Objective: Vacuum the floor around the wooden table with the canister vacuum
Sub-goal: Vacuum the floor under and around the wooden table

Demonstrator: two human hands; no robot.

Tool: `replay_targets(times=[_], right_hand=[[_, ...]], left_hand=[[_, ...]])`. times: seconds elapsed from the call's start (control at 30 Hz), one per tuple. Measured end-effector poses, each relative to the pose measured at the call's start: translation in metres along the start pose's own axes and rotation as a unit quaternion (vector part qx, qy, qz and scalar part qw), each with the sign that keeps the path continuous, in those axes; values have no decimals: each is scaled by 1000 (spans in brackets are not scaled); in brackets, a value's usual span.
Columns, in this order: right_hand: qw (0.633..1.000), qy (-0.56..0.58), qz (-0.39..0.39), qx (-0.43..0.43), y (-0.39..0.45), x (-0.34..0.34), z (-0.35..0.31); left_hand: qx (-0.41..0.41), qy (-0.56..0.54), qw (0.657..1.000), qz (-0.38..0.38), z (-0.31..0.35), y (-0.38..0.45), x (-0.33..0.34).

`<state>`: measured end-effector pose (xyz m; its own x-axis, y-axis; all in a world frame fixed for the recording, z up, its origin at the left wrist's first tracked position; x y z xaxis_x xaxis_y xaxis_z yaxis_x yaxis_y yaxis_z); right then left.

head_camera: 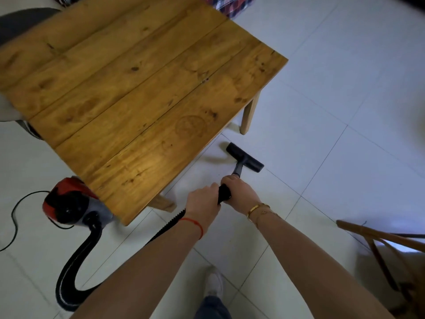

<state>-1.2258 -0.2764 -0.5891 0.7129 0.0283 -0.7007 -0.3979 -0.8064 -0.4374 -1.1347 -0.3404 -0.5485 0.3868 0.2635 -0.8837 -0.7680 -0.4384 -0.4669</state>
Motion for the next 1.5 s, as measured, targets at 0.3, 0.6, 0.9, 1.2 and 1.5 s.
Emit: replay_targets(times=[0.3, 0.6, 0.9, 1.2, 1.5], right_hand=[[1000, -11, -8, -9, 25, -28, 29], [999, -8, -31, -14, -11, -5, -4], [998, 12, -51, -30, -83, 75, -84], [998, 21, -63, -12, -152, 203, -179], [997, 32, -61, -36, -181, 290, -270]], left_hand=[[-6, -8, 1000, 2, 21, 39, -12], [-3, -13, 1000, -18, 5, -11, -8], [4, -29, 999, -46, -51, -128, 26], [15, -23, 999, -44, -140, -262, 88], [-2, -23, 999, -42, -224, -353, 118]])
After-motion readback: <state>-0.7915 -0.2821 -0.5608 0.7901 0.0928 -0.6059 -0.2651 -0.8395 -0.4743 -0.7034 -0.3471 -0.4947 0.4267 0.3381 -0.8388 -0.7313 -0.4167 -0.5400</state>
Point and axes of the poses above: each hand's wrist, its own y-axis towards the middle knuckle, its own x-axis out of the palm, z = x × y, the point moved 4 cm from there along y, towards the middle knuckle, and after that the axes turned 9 degrees about y, right-handed, at the moved point
